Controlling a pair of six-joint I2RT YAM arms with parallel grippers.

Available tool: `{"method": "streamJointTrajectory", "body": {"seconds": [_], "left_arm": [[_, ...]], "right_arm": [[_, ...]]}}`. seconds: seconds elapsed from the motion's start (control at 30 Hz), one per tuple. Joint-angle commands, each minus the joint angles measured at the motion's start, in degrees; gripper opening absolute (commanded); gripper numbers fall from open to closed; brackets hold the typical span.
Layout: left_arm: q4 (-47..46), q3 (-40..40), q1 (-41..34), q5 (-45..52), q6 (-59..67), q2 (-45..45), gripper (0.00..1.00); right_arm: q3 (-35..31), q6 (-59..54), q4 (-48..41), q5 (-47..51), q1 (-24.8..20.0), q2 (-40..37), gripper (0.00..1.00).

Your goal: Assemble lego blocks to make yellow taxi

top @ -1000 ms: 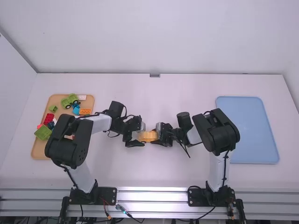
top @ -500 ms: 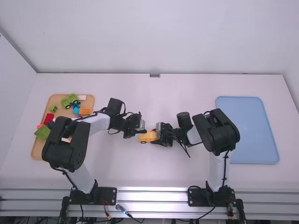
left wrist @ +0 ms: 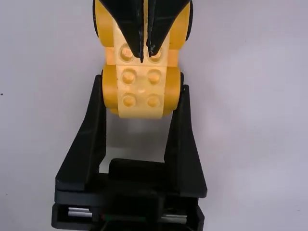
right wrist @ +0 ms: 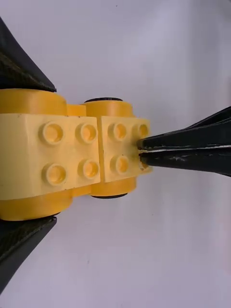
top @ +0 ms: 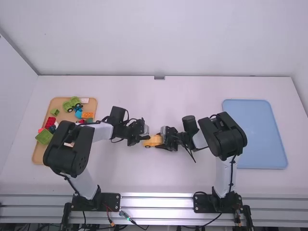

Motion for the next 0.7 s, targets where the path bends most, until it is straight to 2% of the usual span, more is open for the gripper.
{"method": "streamJointTrajectory", "body": {"seconds": [0.0,0.2,0.37,0.53,0.67], "left_arm": [[-0.1,-0.6,-0.7,-0.3,-0.7,1.9,0.02],[-0.9,-0.2,-2.4,-3.5,-0.8,4.4,0.02],[-1.5,0.6,-5.4,-9.9,-4.3,6.3,0.02],[-1.6,0.4,-5.5,-11.0,-4.6,9.1,0.02],[-0.7,0.7,-5.7,-15.4,-7.1,12.1,0.02]], "right_arm": [[0.0,0.5,-0.7,1.4,-0.2,0.8,0.5],[0.0,0.5,-0.7,1.4,-0.2,0.8,0.5],[0.0,0.5,-0.7,1.4,-0.2,0.8,0.5],[0.0,0.5,-0.7,1.4,-0.2,0.8,0.5],[0.0,0.5,-0.7,1.4,-0.2,0.8,0.5]]}}
